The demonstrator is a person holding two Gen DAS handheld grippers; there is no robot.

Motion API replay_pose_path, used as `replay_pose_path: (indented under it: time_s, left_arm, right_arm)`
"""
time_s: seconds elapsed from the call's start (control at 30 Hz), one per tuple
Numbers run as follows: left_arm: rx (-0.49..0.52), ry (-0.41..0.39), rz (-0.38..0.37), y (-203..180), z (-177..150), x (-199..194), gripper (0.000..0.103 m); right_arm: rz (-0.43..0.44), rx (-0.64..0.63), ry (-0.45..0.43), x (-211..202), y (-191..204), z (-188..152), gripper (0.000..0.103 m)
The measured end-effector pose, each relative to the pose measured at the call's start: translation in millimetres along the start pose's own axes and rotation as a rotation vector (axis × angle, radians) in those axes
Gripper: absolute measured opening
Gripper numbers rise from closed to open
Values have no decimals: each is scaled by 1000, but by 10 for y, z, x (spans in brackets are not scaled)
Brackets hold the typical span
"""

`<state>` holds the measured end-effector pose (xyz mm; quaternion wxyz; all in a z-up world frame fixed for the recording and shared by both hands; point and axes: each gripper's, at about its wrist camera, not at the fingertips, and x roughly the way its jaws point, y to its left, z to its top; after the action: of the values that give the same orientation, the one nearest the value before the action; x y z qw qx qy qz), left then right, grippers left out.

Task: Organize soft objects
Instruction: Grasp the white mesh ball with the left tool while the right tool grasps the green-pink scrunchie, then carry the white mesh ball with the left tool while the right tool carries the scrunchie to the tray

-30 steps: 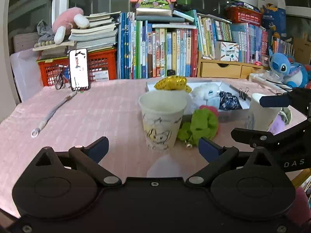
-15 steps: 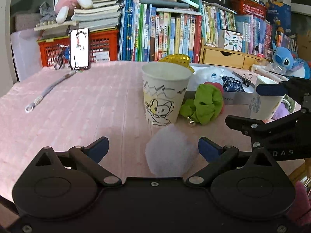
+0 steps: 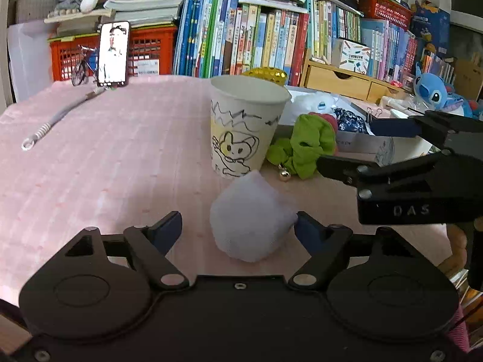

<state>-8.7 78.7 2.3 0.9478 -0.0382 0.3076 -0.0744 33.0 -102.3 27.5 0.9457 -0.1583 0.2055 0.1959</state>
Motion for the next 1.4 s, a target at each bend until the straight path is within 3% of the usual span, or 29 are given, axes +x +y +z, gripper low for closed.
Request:
replay_pose_path:
  time_s: [0.1, 0.53, 0.87, 1.07, 1.3, 1.4]
  left_arm:
    - [-4, 5, -6, -25, -9, 20, 73]
    - [49, 9, 15, -150, 9, 114, 59]
    - [41, 4, 19, -153, 24, 138, 55]
    - [43, 4, 20, -152, 27, 141, 53]
    - [47, 5, 21, -159, 38, 138, 51]
    - [45, 6, 22, -152, 49, 136, 50]
  right_arm:
    - [24, 26, 9, 45, -14, 29, 95]
    - [-23, 21, 62, 332, 29, 143, 94]
    - [-57, -11, 111, 535, 128, 178, 90]
    - [-50, -3, 137, 595, 118, 162, 81]
    - [-56, -13, 121, 558, 146, 185, 56]
    - [-55, 2, 120, 539, 120, 198, 51]
